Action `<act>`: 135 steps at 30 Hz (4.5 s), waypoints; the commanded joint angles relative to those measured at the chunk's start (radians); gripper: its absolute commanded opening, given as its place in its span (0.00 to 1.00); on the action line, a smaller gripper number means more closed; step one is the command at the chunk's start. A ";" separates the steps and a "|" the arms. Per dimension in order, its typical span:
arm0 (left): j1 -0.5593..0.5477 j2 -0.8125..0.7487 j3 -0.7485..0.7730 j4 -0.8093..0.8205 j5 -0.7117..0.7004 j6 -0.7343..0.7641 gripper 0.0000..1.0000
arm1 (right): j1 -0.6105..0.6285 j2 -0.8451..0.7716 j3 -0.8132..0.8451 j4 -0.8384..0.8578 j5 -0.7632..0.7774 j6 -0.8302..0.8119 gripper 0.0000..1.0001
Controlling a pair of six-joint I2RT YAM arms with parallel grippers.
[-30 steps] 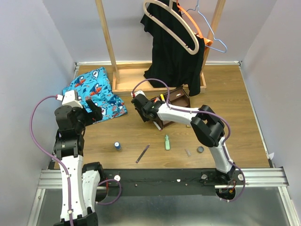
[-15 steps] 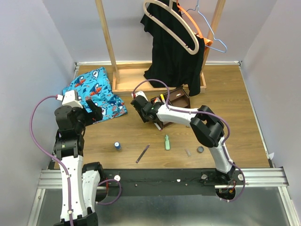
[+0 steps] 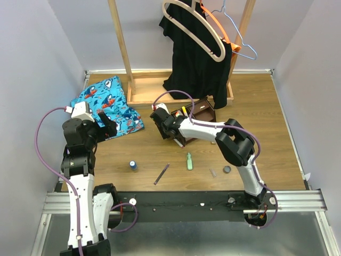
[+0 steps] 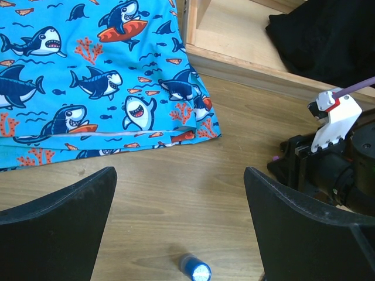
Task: Sort the stationery into containers
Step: Pick up the pen from the center of the board, then place the pen in the storage box.
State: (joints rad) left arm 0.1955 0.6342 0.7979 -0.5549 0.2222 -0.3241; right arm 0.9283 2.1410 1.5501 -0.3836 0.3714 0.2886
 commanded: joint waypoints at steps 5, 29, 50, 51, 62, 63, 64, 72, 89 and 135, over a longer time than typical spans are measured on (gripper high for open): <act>0.007 -0.007 0.000 0.026 0.032 -0.015 0.99 | -0.009 -0.006 -0.018 -0.014 -0.144 -0.038 0.43; 0.018 -0.028 0.000 0.032 0.039 -0.015 0.99 | -0.002 -0.053 0.033 -0.095 -0.411 -0.272 0.01; -0.021 0.228 0.152 0.087 0.172 0.071 0.99 | -0.035 -0.633 -0.387 0.852 -0.499 -0.279 0.01; -0.024 0.249 0.161 0.092 0.198 0.069 0.99 | -0.042 -0.668 -0.437 0.886 -0.502 -0.308 0.01; -0.116 0.404 0.279 0.070 0.255 0.141 0.99 | -0.224 -0.782 -0.606 1.087 -0.551 -0.401 0.01; -0.116 0.430 0.290 0.069 0.261 0.146 0.99 | -0.238 -0.786 -0.620 1.101 -0.560 -0.402 0.01; -0.116 0.443 0.296 0.064 0.264 0.160 0.99 | -0.247 -0.790 -0.633 1.115 -0.571 -0.404 0.01; -0.116 0.585 0.363 0.003 0.253 0.307 0.99 | -0.339 -0.785 -0.739 1.255 -0.687 -0.370 0.01; -0.122 0.713 0.495 -0.152 0.174 0.467 0.99 | -0.375 -0.627 -0.901 1.610 -0.736 -0.223 0.01; -0.143 0.538 0.351 -0.106 0.209 0.456 0.99 | -0.387 -0.700 -0.961 1.335 -0.822 -0.404 0.32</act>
State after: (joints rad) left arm 0.0566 1.2312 1.1786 -0.7006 0.3954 0.1497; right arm 0.5476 1.5433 0.5602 1.1027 -0.4366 -0.0780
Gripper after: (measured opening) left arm 0.988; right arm 0.300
